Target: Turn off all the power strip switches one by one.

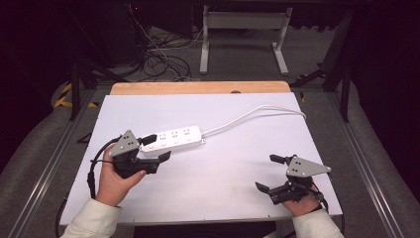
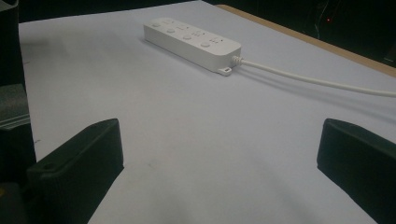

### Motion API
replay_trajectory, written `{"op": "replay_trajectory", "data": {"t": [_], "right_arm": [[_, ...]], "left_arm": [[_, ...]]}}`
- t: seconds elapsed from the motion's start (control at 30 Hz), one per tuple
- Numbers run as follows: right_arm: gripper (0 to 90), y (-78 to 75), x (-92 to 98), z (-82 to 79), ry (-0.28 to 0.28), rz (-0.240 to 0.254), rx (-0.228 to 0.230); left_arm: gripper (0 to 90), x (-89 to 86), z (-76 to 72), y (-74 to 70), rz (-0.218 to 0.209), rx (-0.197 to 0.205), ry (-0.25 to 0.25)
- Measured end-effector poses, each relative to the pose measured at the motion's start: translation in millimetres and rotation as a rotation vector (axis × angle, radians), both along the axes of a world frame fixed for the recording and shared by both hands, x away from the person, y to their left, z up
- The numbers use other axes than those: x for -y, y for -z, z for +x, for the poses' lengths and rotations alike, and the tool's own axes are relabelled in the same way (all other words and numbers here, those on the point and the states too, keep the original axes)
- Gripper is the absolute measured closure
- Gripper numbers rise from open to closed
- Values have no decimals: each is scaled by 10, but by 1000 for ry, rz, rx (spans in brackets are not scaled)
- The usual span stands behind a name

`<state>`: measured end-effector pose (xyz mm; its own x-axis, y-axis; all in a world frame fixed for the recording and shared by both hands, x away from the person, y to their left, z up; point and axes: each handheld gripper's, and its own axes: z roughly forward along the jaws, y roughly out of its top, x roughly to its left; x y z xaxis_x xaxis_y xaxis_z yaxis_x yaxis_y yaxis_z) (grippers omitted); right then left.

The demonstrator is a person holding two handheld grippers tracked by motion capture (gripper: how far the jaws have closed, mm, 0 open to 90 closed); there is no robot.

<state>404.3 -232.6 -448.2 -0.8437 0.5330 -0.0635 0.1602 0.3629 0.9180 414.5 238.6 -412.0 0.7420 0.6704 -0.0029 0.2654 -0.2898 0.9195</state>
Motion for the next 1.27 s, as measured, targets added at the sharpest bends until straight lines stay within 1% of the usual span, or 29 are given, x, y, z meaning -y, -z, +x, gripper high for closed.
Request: {"op": "replay_trajectory", "data": {"t": [0.1,0.2,0.27,0.43,0.5,0.6,0.67,0.73,0.77,0.8,0.83,0.87,0.9,0.93,0.97,1.0,1.03,1.07,1.13,1.2,1.27], "right_arm": [[9,-1,3,-1,1,2,1],[9,0,4,-1,0,0,1],[9,-1,6,-3,0,1,2],[9,-4,13,-6,1,3,5],[9,-1,12,-3,1,2,4],[9,-1,12,-3,0,-1,4],[9,-1,13,-2,0,0,3],[9,0,14,-3,0,0,3],[9,-1,14,-4,0,0,3],[9,0,15,-4,0,0,3],[9,0,16,-2,-1,-1,3],[9,1,17,-1,-1,-1,2],[9,3,18,0,-2,-1,0],[9,6,21,2,-1,-3,-1],[9,8,26,4,0,-3,-4],[9,9,32,7,1,-3,-5],[9,11,38,11,2,-2,-6],[9,11,44,13,3,0,-7],[9,13,53,19,4,4,-10],[9,14,59,23,4,3,-11],[9,17,60,28,6,1,-13]], "left_arm": [[195,-66,-66,60,21,23,8],[169,-135,-131,134,19,37,9],[162,-192,-164,186,23,47,1],[151,-299,-256,321,39,47,-37],[151,-334,-290,373,54,51,-53],[148,-385,-330,453,52,39,-75],[146,-418,-349,509,41,25,-97],[146,-451,-361,558,40,1,-121],[143,-467,-365,582,42,-4,-135],[136,-480,-367,601,46,-10,-151],[135,-494,-367,615,55,-19,-157],[135,-508,-363,629,69,-19,-160],[138,-521,-358,640,95,-9,-167],[141,-529,-354,647,107,-3,-168],[144,-536,-351,649,111,3,-166],[145,-536,-354,648,100,2,-165],[145,-541,-355,636,98,14,-155],[145,-532,-362,627,84,19,-144],[145,-507,-379,608,79,35,-130],[145,-493,-388,575,73,33,-139],[147,-498,-392,552,28,17,-131]]}}
